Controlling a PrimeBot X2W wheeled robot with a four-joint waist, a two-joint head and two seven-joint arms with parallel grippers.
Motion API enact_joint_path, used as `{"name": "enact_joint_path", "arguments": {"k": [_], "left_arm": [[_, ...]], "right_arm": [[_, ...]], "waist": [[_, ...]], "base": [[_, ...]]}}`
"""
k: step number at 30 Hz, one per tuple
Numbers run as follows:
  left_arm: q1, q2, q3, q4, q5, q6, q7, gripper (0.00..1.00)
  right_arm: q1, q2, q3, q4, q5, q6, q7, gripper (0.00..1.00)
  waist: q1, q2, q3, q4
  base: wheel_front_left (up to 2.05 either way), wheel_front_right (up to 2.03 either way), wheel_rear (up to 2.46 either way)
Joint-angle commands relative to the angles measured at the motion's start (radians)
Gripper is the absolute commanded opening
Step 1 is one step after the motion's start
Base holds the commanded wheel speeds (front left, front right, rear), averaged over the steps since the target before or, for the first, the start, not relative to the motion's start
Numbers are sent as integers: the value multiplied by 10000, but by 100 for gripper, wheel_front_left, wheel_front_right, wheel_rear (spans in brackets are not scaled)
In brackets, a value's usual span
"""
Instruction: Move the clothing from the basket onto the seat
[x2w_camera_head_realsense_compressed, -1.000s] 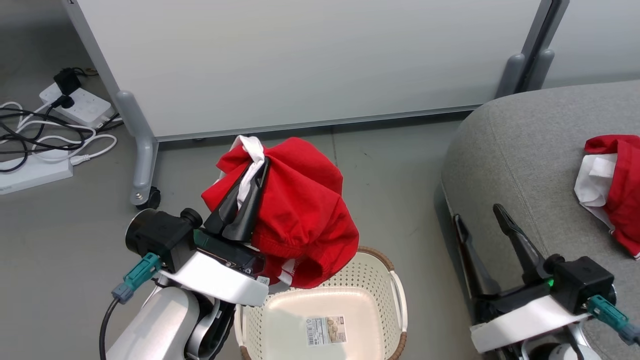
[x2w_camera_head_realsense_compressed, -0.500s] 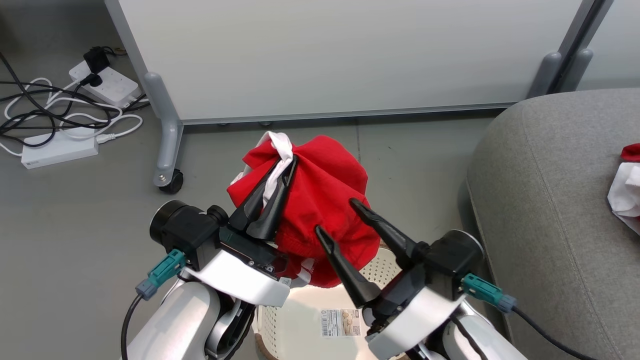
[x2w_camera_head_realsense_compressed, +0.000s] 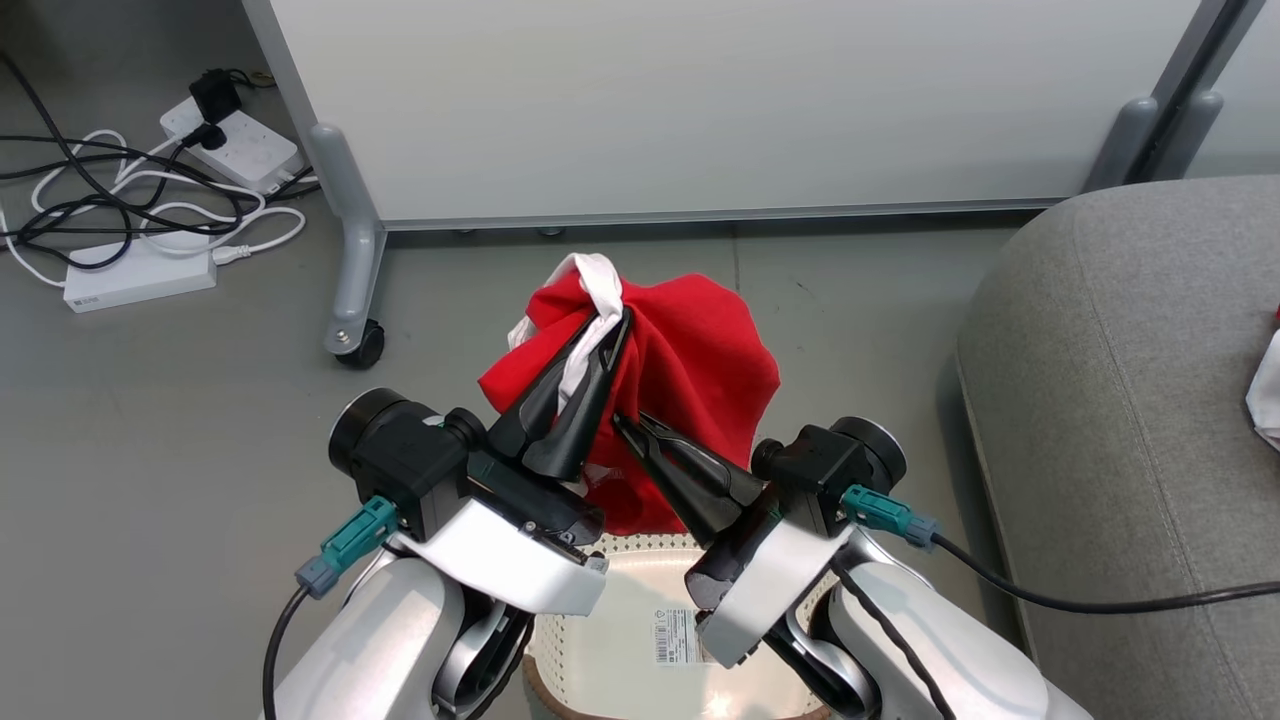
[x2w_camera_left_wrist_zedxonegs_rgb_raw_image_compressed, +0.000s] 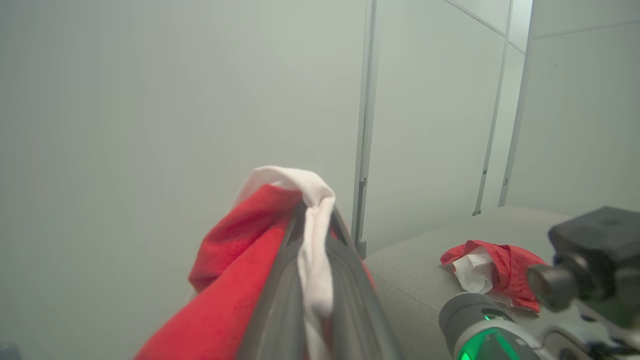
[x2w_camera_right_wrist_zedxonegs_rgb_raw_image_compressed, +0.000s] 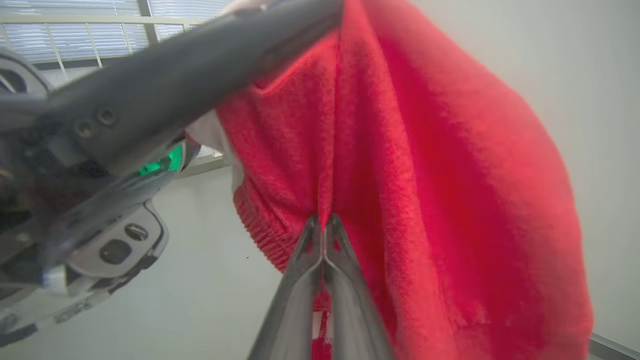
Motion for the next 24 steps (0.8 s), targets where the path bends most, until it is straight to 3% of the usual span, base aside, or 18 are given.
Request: {"name": "enact_joint_path", "arguments": {"k": [1,8,9,10,11,18,24], "left_arm": [[-112,3,16,-44,79,-37,-49,0],[-78,-43,104,-38,100,-22,-49,0],[-41,-24,105,6,91,10,-49,35],[-20,-20,127,2,91,35,-49,87],[-9,-1,156,-41,137,52,-49,100],[283,332,67,-248,507,175,40,100],[665,809,-633,-473,1086,88,596,100]], "right_arm": [[-178,-42,67,94,131,21,-114,0],[-477,-46,311,349,557,21,-257,0],[-452,-46,299,322,601,21,-271,0],[-409,-45,262,289,638,21,-285,0],[-345,-46,235,255,636,21,-296,0],[0,-45,-352,182,479,21,-305,0],[197,-48,-1095,358,185,21,-302,0]], "waist": [[1,0,9,21],[1,0,35,7],[1,0,22,-11],[1,0,3,-34],[1,0,-16,-62],[1,0,-133,-375],[1,0,-116,-741]], "base": [[0,0,0],[0,0,0],[0,0,0],[0,0,0],[0,0,0],[0,0,0],[0,0,0]]}}
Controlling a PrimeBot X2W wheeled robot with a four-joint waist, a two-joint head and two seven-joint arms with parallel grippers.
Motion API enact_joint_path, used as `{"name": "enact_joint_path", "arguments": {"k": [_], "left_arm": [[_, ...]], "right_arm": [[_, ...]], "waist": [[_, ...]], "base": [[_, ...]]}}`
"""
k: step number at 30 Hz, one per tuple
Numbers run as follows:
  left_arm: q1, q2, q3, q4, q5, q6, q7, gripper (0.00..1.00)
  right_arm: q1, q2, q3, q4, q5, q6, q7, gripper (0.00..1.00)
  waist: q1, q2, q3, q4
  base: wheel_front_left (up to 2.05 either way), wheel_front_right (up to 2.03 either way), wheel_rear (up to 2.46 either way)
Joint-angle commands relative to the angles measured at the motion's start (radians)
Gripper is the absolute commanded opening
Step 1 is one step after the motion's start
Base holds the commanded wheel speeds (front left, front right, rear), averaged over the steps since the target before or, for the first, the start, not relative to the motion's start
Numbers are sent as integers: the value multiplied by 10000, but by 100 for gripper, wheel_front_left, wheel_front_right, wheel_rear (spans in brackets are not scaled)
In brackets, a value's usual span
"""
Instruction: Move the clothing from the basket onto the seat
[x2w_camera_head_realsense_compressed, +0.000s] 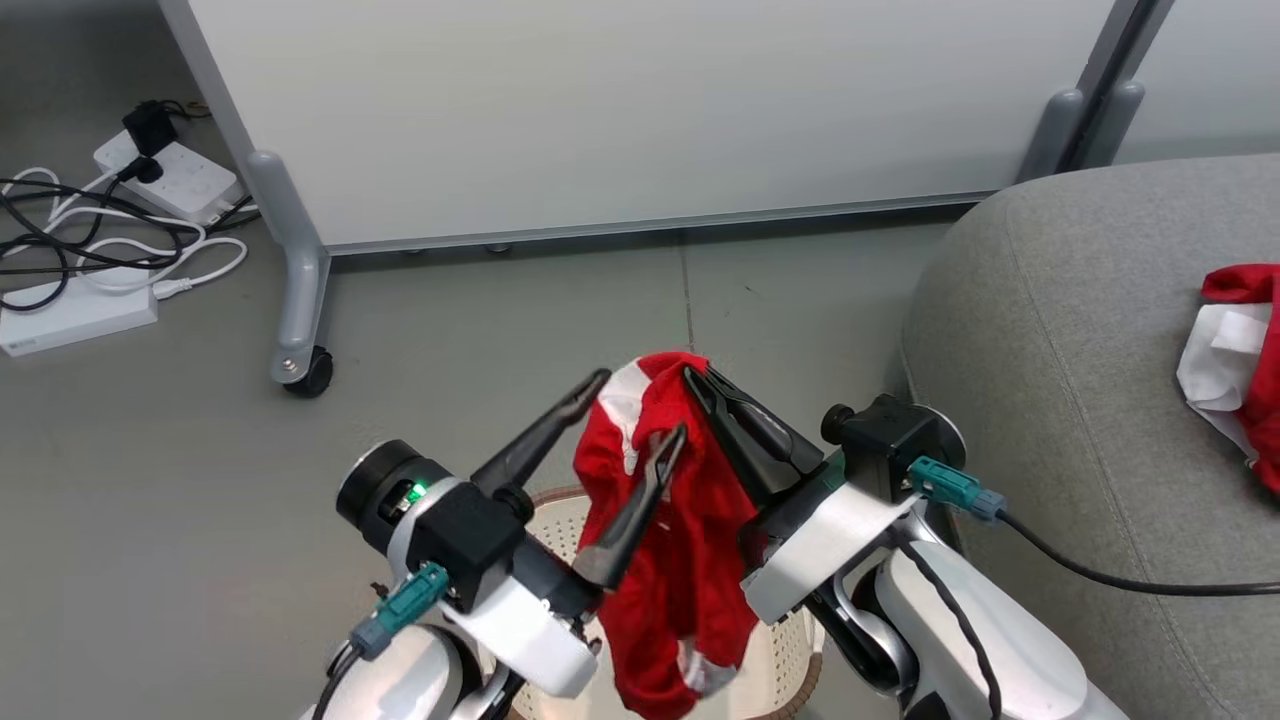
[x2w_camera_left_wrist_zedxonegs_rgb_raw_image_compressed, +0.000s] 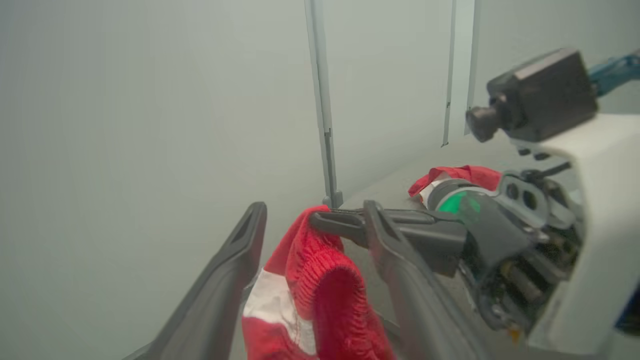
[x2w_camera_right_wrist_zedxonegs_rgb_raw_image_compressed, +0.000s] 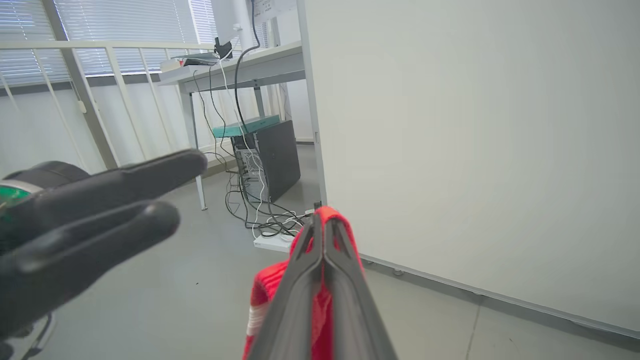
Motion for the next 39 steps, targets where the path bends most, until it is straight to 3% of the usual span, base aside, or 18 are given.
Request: {"name": "enact_joint_path", "arguments": {"k": [1,8,16,30,39], "left_arm": [[140,148,-158,-48,179,-52,142,100],[438,580,-879,-129,609,-253,760,100],[311,834,-972,-284,741,-226,985,100],[-45,1464,-1040,-862,833,-328,1689,100],[-358,1638,-1197,-1237,817,-497,2028,100]], "right_arm": [[127,-50,-169,57,-78,21,-70,0],[290,-50,-1014,180,-513,21,-70,0],[403,-46,-1623,39,-728,21,-69,0],[581,-48,-2315,-713,-406,21,-70,0],[651,-32,-3078,-1098,-497,21,-57,0]], "waist": [[0,0,29,-139],[0,0,167,-818],[0,0,524,-1844],[0,0,1348,-4715],[0,0,1696,-5373]], "base": [[0,0,0],[0,0,0],[0,0,0],[0,0,0],[0,0,0]]}}
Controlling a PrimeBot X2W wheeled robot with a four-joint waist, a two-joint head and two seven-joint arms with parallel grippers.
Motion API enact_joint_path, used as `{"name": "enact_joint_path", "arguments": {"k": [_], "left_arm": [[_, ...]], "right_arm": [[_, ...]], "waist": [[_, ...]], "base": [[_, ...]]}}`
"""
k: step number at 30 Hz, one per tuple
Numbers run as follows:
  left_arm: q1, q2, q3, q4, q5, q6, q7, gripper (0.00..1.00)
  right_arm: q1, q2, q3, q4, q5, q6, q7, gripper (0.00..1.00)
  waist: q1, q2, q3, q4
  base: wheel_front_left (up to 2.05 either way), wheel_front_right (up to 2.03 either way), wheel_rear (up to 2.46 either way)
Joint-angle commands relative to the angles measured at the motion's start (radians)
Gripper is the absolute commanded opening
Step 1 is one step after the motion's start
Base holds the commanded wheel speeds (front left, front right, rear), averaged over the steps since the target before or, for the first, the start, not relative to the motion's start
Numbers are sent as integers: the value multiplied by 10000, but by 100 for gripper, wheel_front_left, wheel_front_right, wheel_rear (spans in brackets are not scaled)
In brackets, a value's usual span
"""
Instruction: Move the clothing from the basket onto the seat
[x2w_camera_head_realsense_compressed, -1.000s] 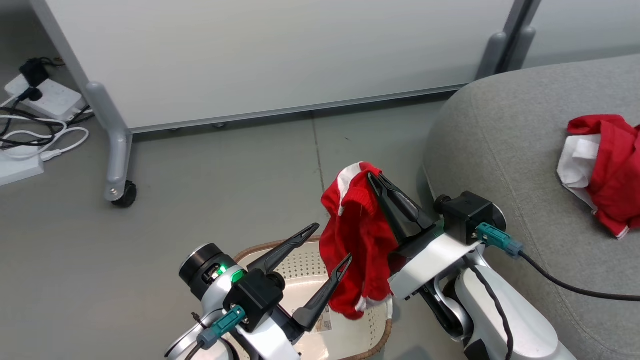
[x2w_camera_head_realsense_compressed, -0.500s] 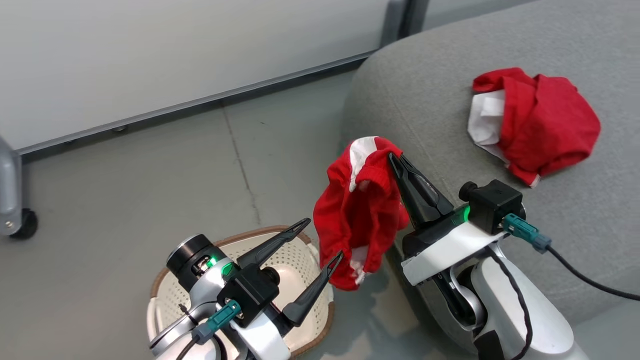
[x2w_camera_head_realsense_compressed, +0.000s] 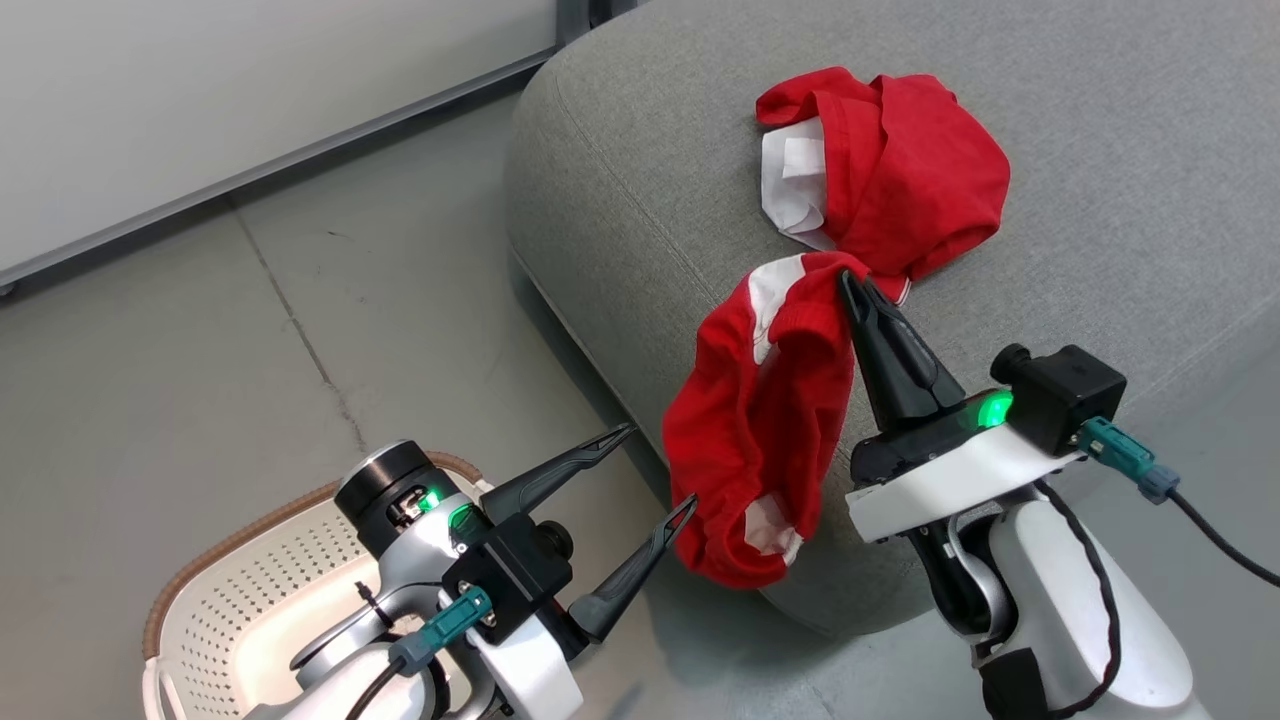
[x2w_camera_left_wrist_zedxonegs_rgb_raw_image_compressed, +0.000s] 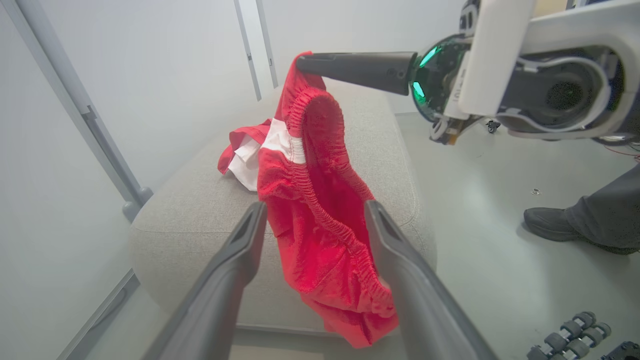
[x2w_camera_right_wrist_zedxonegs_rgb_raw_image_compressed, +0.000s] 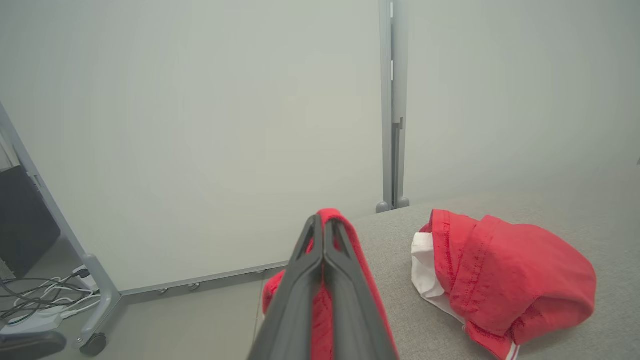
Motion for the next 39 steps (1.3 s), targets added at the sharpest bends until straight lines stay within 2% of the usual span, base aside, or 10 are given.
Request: {"name": "enact_joint_path", "arguments": {"k": [1,7,13,20,21,27,33,39], "left_arm": [[-206,64,-15,-73,11,-67,70,100],[-653,165,-119,-153,78,-201,224,100],[-1134,290,-53,-199,196,-258,299,100],[-1466,553,3,-590,408,-212,512,100],[-1466,553,3,-590,408,-212,512,100],[-1863,746,-263,-1077,600,-341,841,100],[-2378,1013,-442,-1532,738,-450,1241,100],[-2877,1389,-618,-1934,791,-523,1712,100]], "right_arm": [[-110,-14,-253,-194,-124,21,-31,0],[-911,-21,-1450,-746,-601,21,-29,0],[-2884,-164,-2665,-730,-739,21,-28,0],[-5864,-997,-3873,259,-657,21,-28,0],[-5864,-997,-3873,259,-657,21,-28,0],[-7598,-1953,-4931,1480,-590,21,-26,0],[-7910,-2250,-5315,2411,-476,22,-28,0],[-7266,-1762,-5416,3071,-296,21,-26,0]], "waist": [[1,-1,228,-103],[1,-1,593,-156],[1,-1,983,-170],[1,-1,1558,-166],[1,-1,1558,-166],[1,-1,2444,368],[1,-1,3517,729],[1,-1,4455,780]], "base": [[0,0,0],[0,0,0],[0,0,0],[0,0,0],[0,0,0],[0,0,0],[0,0,0],[0,0,0]]}}
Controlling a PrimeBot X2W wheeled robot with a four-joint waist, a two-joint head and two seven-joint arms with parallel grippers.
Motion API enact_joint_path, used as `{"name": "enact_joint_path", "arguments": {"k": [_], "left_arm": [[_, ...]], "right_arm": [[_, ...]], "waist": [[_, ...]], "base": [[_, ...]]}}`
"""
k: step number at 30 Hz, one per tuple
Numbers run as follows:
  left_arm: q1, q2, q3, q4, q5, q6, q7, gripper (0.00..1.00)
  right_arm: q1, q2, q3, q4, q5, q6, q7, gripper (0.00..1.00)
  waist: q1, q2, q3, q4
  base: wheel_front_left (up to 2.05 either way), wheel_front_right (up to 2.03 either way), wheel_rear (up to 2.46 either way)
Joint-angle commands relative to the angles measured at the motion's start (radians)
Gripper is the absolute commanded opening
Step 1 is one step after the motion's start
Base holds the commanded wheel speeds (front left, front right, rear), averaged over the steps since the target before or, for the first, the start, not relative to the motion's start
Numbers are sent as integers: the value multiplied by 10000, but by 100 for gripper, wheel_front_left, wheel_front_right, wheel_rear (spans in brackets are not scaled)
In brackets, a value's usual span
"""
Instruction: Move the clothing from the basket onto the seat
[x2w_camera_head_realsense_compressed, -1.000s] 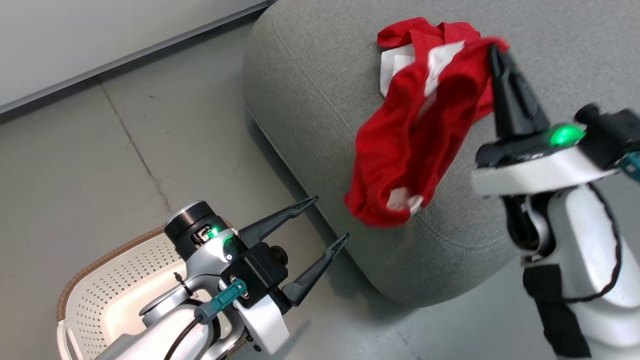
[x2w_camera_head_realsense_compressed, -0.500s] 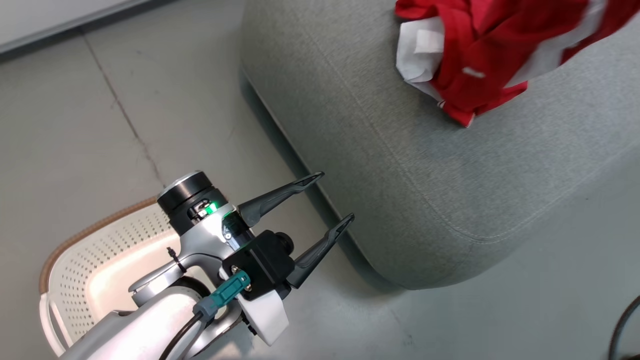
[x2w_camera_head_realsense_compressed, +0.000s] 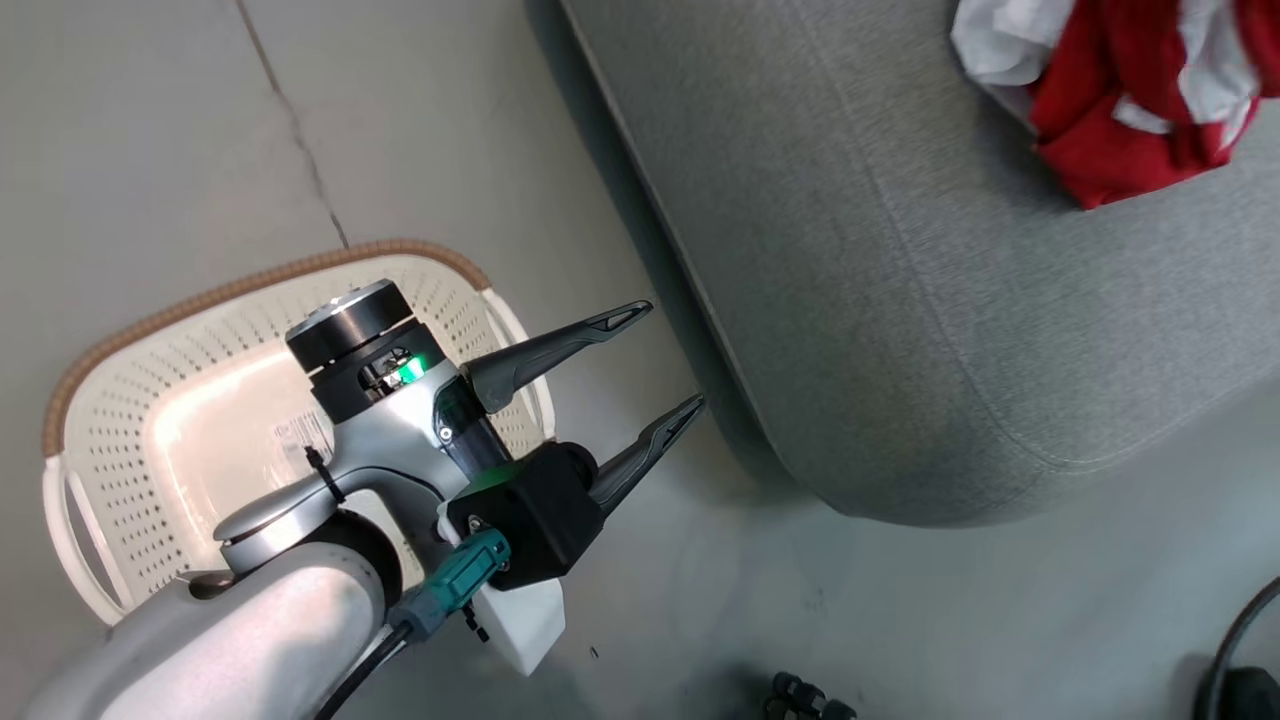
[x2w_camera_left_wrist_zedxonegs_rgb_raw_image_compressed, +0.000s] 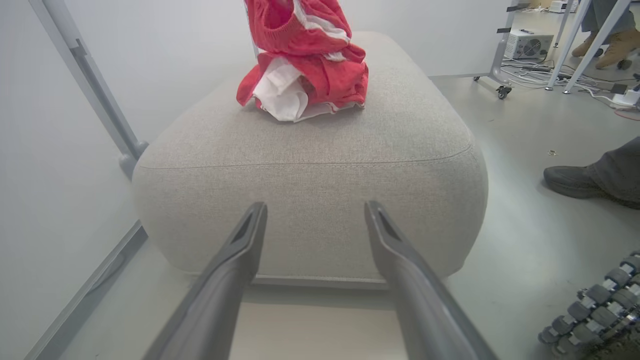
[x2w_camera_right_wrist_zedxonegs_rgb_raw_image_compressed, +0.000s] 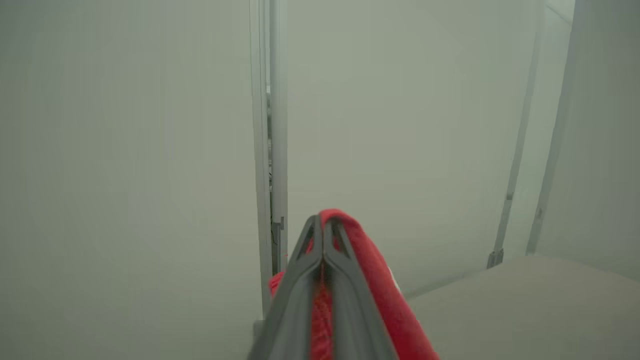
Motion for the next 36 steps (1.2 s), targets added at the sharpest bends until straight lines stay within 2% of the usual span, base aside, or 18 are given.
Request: {"name": "enact_joint_path", "arguments": {"k": [1,8,15,16,17,18,28,35,36], "left_arm": [[-205,108,-9,-76,64,-27,52,100],[-493,292,-219,-254,-4,-63,283,100],[-643,340,-308,-158,-95,-72,249,100],[-624,332,-311,-120,-119,-63,206,100],[-585,313,-314,-69,-145,-37,171,100],[-546,280,-323,-22,-162,-5,102,100],[-282,-178,-351,593,-375,273,-663,100],[129,-560,18,1090,-672,954,-1451,100],[320,-681,168,1242,-807,1197,-1712,100]], "right_arm": [[250,122,22,133,68,21,-15,0],[1260,805,-47,1131,271,21,-17,0],[1709,853,-811,1761,387,21,-15,0],[1808,897,-836,1840,432,21,-16,10],[1912,901,-839,1931,486,21,-15,49],[1966,808,-839,1930,468,21,-16,100],[3286,606,-1299,1081,264,21,-16,100],[4565,914,-1243,-454,-166,21,-16,100],[4982,1063,-1078,-978,-341,21,-16,100]], "waist": [[0,0,494,75],[0,0,977,102],[0,0,1025,171],[0,0,969,175],[0,0,892,177],[0,0,808,183],[0,0,-130,571],[0,0,-833,1228],[0,0,-1063,1483]], "base": [[0,0,0],[0,0,0],[0,0,0],[0,0,0],[0,0,0],[0,0,0],[0,0,0],[0,0,0],[0,0,0]]}}
